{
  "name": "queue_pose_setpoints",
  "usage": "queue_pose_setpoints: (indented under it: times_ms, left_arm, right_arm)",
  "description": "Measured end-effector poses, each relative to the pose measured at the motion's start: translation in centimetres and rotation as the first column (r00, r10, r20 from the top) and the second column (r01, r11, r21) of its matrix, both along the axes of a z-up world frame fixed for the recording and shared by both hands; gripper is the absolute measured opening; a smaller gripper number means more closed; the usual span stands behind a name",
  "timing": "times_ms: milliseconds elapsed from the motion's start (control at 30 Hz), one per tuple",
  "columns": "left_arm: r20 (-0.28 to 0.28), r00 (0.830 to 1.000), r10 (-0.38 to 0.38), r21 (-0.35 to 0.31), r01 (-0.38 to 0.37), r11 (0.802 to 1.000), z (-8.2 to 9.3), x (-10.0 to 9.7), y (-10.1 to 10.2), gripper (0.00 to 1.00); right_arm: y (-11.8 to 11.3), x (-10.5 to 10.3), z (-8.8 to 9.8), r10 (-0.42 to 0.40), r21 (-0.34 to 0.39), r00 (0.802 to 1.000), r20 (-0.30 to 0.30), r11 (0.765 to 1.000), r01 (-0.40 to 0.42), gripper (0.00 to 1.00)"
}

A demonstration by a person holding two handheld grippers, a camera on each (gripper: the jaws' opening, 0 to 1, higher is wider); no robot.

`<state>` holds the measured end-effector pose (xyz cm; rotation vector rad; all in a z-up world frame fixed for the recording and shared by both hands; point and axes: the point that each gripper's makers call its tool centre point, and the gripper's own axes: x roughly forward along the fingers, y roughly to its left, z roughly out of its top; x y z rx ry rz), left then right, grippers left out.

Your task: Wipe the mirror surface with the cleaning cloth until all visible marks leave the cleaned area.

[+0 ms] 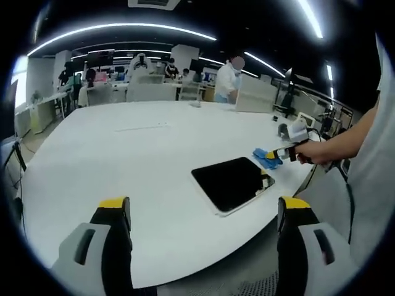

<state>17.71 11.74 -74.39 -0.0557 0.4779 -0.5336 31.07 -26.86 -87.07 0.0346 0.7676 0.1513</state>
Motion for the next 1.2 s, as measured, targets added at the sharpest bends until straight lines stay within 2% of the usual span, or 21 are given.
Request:
queue_pose_setpoints:
  times_ms: [433,567,733,800,1200]
  left_arm:
    - [-0.011,1.0,-0.027,-0.013,0.027,1.0,-0.3,-0.1,-0.1,0.99]
    - [-0.013,1.0,-0.028,-0.014,0.028,1.0,-0.2,-0.2,-0.3,0.99]
    - [-0.007,1.0,-0.028,0.004,0.028,1.0,-0.5,-0.1,0.2,0.99]
    - [-0.023,0.999,-0.023,0.002,0.023,1.0,-0.5,-0.2,0.1,0.99]
    - [-0.043,0.998,-0.056,-0.031,0.054,0.998,-0.5,-0.6,-0.4,0.99]
  right_arm:
    - [1.2,0.4,1.6,0.004,0.044,1.0,0.012,0.999,-0.005,0.0]
    - [1.9,1.0,1.9,-0.01,0.105,1.0,0.008,0.994,0.01,0.0]
    - [3.3,1.5,2.3,-0.019,0.152,1.0,-0.004,0.988,0.02,0.0]
    - [4.0,1.7,2.4,-0.011,0.154,1.0,-0.004,0.988,0.012,0.0]
    - [6.8,2.3,0.0,0.039,0.145,0.997,-0.065,0.989,-0.029,0.0]
